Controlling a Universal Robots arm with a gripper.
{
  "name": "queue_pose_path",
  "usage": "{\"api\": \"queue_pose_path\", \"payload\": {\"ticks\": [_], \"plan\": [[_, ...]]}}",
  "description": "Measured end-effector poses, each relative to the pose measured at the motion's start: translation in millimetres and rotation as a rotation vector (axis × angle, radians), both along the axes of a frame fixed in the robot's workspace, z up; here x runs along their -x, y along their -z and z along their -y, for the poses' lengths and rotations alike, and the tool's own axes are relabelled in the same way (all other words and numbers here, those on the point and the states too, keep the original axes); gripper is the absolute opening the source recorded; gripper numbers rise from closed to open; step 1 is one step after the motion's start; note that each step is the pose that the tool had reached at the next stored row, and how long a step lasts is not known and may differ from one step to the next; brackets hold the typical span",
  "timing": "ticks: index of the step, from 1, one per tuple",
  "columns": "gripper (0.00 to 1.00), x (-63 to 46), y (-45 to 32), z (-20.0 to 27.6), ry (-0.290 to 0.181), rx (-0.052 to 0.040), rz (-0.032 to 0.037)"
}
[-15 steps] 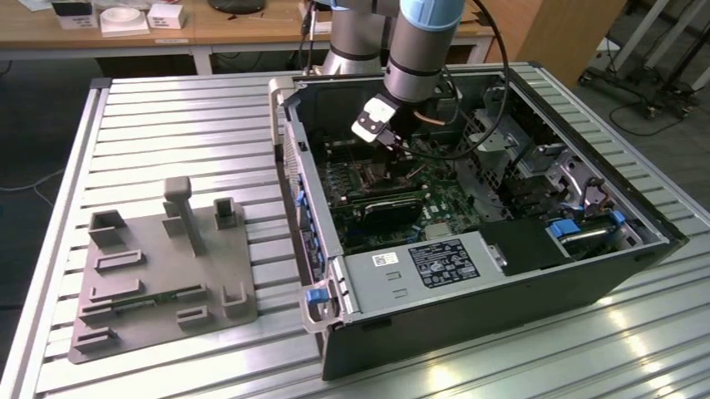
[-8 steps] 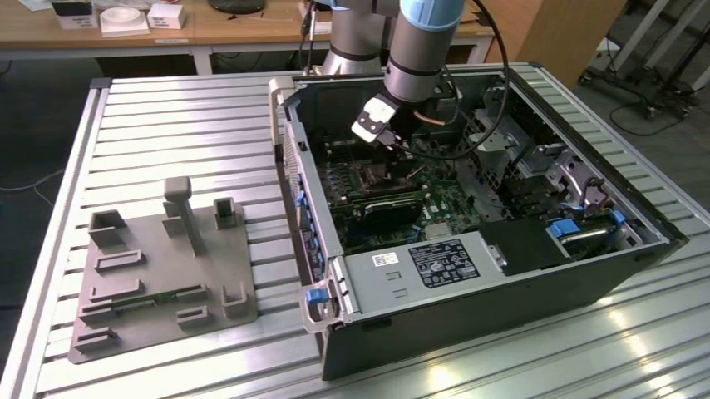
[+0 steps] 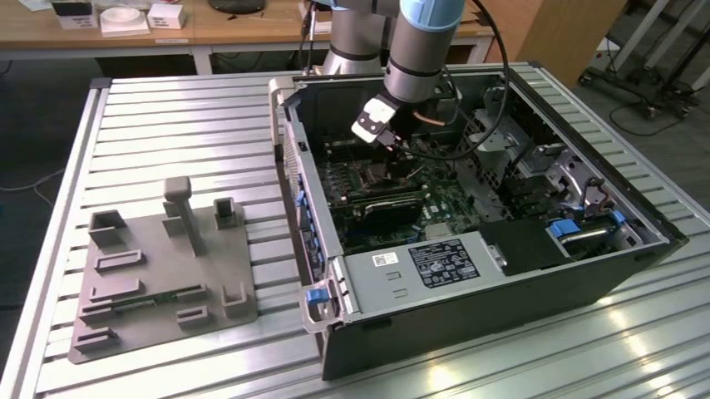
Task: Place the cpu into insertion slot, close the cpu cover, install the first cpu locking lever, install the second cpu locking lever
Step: 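Place the cpu into insertion slot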
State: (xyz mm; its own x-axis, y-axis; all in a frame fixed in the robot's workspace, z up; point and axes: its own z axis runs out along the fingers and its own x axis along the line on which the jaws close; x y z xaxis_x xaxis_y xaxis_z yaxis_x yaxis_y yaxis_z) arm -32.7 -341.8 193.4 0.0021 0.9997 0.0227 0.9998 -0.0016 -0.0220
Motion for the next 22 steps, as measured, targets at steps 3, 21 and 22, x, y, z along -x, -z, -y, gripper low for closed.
{"api": "queue_pose_path", "payload": {"ticks": [3,21,22], "plan": [[0.62,0.0,0.6,0.0,0.0,-0.0014,0.0001],[0.63,0.0,1.2,0.0,0.0,-0.0033,0.0],[0.63,0.0,1.3,0.0,0.0,-0.0035,0.0]]}}
